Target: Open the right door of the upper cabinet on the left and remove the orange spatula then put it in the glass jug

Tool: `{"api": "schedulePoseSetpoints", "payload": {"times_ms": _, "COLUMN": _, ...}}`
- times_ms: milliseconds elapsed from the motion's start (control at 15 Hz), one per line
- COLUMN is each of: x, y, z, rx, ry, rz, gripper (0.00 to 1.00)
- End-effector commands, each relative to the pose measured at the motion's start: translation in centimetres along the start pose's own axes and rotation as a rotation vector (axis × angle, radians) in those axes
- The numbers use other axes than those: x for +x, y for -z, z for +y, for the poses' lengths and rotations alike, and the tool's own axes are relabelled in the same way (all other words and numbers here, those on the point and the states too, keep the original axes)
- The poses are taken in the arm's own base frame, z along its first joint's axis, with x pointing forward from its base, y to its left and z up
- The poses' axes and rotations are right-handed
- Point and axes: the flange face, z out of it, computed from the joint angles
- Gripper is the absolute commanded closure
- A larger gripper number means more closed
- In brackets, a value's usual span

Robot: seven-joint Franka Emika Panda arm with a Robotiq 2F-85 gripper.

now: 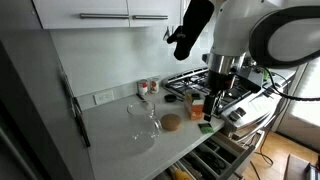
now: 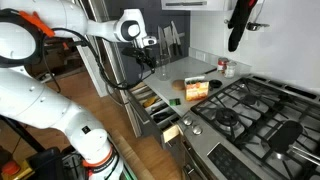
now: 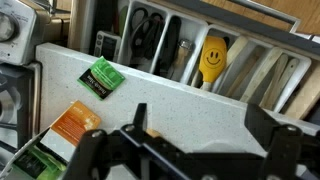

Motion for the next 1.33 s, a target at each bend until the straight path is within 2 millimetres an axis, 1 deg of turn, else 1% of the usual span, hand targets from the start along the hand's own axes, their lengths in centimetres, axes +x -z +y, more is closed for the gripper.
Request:
{"api": "schedulePoseSetpoints", "payload": {"times_ms": 0, "x": 0.0, "y": 0.1, "z": 0.0, "rx": 0.000, "ry": 0.000, "rz": -0.001, "gripper": 0.00}}
{"api": "schedulePoseSetpoints", "payload": {"times_ms": 200, "x": 0.0, "y": 0.1, "z": 0.0, "rx": 0.000, "ry": 0.000, "rz": -0.001, "gripper": 0.00}}
{"api": "schedulePoseSetpoints", "payload": {"times_ms": 267, "x": 0.6, "y": 0.5, "z": -0.6, "rx": 0.007, "ry": -0.019, "rz": 0.028, "gripper": 0.00}}
{"api": "schedulePoseSetpoints", "payload": {"times_ms": 400, "x": 2.3, "y": 2.0, "z": -1.7, "rx": 0.049, "ry": -0.089, "rz": 0.072, "gripper": 0.00}}
{"api": "schedulePoseSetpoints", "payload": {"times_ms": 533, "x": 4.1, "y": 4.0, "z": -2.9, "rx": 0.089, "ry": -0.153, "rz": 0.126, "gripper": 0.00}}
{"api": "schedulePoseSetpoints", "payload": {"times_ms": 733, "x": 7.5, "y": 6.9, "z": -4.1, "rx": 0.117, "ry": -0.315, "rz": 0.244, "gripper": 0.00}}
{"api": "schedulePoseSetpoints", "payload": {"times_ms": 800, "x": 8.3, "y": 7.6, "z": -4.5, "rx": 0.133, "ry": -0.343, "rz": 0.284, "gripper": 0.00}}
{"api": "schedulePoseSetpoints", "payload": {"times_ms": 867, "x": 6.2, "y": 7.1, "z": -4.0, "rx": 0.116, "ry": -0.275, "rz": 0.249, "gripper": 0.00}}
{"api": "schedulePoseSetpoints", "payload": {"times_ms": 933, "x": 6.8, "y": 7.5, "z": -4.2, "rx": 0.123, "ry": -0.283, "rz": 0.260, "gripper": 0.00}}
{"api": "schedulePoseSetpoints", "payload": {"times_ms": 1267, "x": 6.9, "y": 7.3, "z": -4.2, "rx": 0.123, "ry": -0.280, "rz": 0.257, "gripper": 0.00}}
